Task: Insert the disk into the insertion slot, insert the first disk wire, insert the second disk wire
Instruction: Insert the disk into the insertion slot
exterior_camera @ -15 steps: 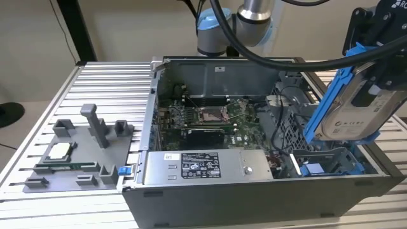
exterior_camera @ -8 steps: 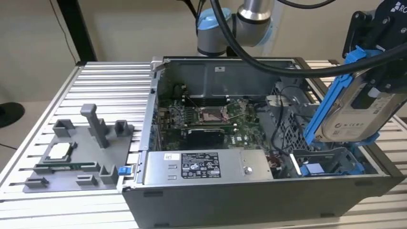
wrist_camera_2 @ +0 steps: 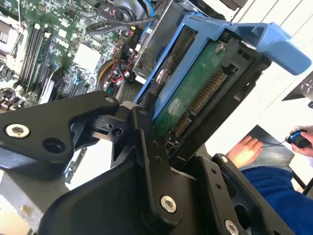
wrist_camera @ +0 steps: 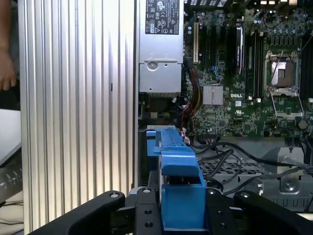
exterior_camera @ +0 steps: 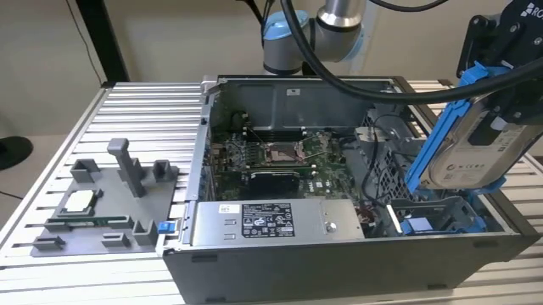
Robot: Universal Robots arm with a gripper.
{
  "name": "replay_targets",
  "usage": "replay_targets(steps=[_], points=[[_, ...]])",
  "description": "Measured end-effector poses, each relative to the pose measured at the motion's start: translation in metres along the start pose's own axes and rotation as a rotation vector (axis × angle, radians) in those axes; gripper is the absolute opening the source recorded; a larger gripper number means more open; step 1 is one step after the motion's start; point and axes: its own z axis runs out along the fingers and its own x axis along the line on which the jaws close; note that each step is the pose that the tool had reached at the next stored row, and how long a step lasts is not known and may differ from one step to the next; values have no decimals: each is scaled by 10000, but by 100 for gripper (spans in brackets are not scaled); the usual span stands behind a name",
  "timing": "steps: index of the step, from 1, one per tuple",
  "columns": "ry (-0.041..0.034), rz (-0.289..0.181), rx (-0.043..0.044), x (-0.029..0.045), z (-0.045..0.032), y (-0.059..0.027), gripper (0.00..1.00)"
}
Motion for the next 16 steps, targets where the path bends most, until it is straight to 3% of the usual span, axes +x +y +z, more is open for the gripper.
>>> replay_targets(steps=[16], points=[[0, 0, 22, -3, 96, -32, 0]])
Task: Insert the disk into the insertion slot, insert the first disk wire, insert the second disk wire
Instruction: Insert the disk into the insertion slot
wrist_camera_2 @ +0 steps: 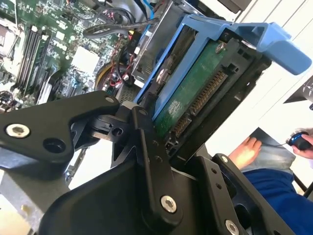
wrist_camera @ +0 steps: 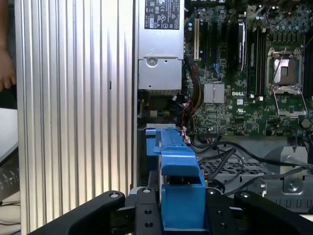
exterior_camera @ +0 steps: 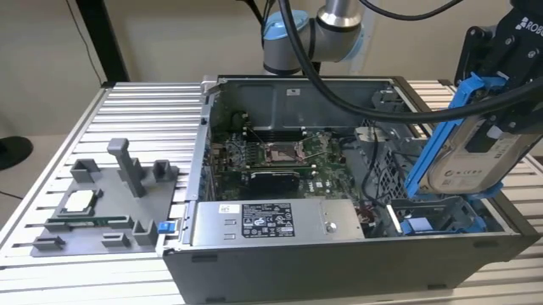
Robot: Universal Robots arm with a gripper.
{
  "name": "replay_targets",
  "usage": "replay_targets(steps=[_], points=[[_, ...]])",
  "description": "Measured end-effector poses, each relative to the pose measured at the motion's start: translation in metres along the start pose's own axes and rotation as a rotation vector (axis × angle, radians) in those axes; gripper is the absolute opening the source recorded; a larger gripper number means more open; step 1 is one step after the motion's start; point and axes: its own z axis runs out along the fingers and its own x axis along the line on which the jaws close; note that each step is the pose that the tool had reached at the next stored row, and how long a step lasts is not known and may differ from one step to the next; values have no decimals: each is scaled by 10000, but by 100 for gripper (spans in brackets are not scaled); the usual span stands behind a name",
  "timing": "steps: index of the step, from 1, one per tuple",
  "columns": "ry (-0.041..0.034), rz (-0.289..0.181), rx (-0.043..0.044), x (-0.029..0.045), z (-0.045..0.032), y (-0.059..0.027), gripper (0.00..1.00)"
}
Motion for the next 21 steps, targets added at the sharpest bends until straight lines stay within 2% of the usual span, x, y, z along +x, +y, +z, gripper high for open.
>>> replay_targets(steps=[16, 21], points=[[-1, 0, 16, 0, 19, -7, 0], [0, 0, 16, -1, 54, -13, 0]])
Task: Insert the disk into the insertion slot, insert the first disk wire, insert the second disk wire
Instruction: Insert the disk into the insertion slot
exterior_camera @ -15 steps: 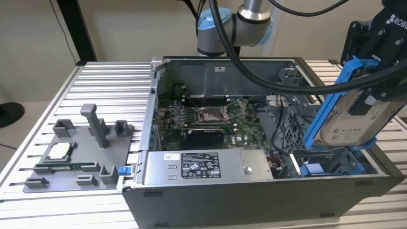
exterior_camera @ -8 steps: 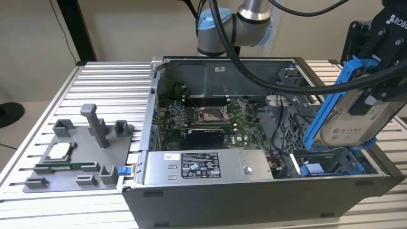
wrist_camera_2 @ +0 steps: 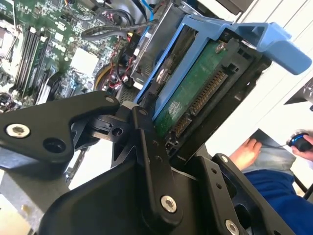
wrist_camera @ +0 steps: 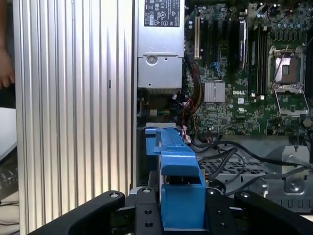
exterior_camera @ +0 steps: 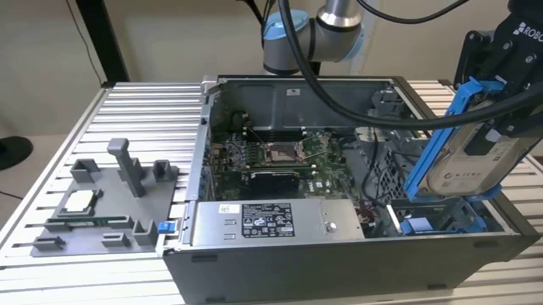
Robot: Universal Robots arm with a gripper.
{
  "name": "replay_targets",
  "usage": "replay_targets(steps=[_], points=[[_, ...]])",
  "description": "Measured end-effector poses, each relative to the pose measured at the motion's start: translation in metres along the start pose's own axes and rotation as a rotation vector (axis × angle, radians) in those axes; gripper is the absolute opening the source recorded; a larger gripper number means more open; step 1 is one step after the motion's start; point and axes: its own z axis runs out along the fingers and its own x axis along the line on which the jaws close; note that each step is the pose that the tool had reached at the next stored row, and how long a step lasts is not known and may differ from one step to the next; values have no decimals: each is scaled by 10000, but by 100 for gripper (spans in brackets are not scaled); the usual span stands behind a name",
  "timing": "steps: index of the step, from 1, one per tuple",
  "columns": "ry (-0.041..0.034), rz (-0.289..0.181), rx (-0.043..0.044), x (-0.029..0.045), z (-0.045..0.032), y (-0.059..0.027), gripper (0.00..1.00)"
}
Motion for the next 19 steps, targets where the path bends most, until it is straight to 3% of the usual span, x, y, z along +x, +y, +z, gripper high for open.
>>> replay_targets(steps=[11, 19], points=[[-6, 1, -6, -17, 154, -24, 0], [-113, -4, -19, -23, 246, -28, 0]])
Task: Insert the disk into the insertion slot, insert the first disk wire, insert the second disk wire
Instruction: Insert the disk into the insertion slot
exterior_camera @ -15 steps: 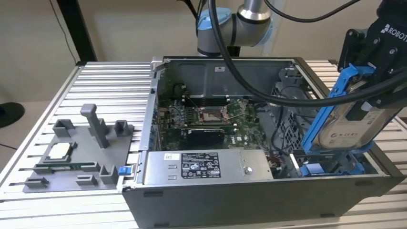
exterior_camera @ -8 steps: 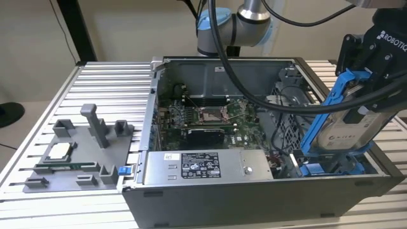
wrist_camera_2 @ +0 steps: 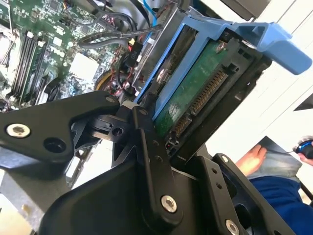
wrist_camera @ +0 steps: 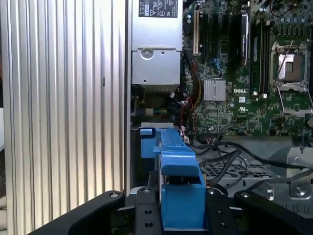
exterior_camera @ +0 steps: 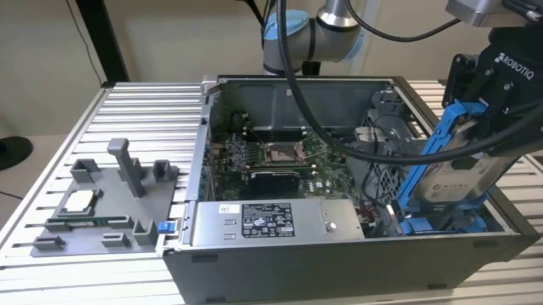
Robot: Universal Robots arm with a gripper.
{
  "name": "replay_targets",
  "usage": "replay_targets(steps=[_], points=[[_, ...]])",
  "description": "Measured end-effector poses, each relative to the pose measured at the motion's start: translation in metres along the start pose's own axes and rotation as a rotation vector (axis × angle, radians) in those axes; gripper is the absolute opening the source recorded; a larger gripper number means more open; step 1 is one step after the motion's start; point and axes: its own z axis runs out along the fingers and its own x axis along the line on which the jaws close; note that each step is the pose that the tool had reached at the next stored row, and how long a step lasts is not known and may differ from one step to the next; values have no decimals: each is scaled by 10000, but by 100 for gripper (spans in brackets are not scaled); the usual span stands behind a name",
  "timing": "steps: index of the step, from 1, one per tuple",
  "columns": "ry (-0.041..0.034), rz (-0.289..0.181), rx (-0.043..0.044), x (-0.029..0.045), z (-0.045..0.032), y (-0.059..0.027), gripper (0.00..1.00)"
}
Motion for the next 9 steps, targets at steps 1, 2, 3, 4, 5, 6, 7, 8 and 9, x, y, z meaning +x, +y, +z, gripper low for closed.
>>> replay_targets(steps=[1, 2, 3, 4, 5, 6, 7, 8, 9], points=[[1, -1, 0, 0, 14, -1, 0], [-1, -1, 0, 0, 30, -1, 0], [-5, 0, 0, 1, 49, -2, 0], [-4, 0, 0, 1, 64, -3, 0], [-4, -1, 0, 1, 78, -6, 0], [-5, -1, 0, 1, 93, -8, 0], [-6, -1, 0, 1, 109, -11, 0], [-10, -1, 0, 1, 123, -15, 0], [-13, -2, 0, 1, 134, -19, 0]])
